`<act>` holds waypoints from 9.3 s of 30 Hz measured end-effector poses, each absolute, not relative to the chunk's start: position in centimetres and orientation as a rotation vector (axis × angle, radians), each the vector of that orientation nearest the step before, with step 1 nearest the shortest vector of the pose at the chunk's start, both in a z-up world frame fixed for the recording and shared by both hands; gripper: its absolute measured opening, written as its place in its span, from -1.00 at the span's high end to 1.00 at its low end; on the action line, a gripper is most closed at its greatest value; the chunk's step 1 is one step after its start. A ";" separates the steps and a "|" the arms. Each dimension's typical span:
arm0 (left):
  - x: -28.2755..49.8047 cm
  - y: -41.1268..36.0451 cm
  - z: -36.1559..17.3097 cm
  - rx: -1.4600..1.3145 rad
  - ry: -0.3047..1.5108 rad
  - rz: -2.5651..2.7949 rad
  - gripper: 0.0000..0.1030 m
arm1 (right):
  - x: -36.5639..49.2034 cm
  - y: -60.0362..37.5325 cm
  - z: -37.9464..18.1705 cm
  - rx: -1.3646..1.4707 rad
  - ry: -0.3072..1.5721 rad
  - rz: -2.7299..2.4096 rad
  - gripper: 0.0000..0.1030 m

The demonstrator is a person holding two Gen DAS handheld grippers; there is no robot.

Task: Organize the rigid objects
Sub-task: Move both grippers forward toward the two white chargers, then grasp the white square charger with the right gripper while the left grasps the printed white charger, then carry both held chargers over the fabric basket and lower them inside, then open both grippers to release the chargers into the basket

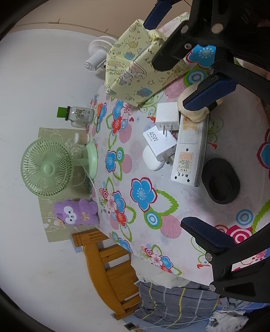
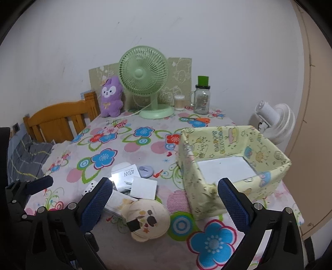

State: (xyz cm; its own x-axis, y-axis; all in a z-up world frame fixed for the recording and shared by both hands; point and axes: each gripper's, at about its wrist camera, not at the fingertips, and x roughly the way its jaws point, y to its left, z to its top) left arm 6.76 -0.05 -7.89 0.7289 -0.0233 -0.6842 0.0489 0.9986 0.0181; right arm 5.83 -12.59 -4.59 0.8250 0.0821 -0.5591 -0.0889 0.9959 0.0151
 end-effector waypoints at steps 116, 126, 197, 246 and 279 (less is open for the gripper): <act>12.4 -2.4 -9.2 0.099 0.810 -0.237 0.48 | 13.6 -10.3 -8.4 0.158 0.819 -0.032 -0.26; 9.9 -2.5 -7.0 0.095 0.761 -0.207 0.48 | 11.5 -10.3 -6.1 0.133 0.772 -0.011 -0.26; 12.7 -17.3 -2.5 0.142 0.720 -0.307 0.48 | 12.6 -25.3 -0.9 0.130 0.718 -0.124 -0.26; 20.3 -20.4 -7.7 0.182 0.868 -0.220 -0.02 | 21.2 -29.4 -7.1 0.189 0.881 -0.161 -0.35; 13.3 -16.7 -4.2 0.169 0.773 -0.252 -0.74 | 13.8 -25.6 -2.7 0.126 0.749 -0.137 -0.91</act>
State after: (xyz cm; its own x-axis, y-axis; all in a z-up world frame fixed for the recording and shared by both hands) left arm 13.26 -16.70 -4.25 0.6882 -0.1622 -0.7071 0.2852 0.9567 0.0581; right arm 13.84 -25.55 -2.67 0.7242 -0.0793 -0.6851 0.1692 0.9834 0.0651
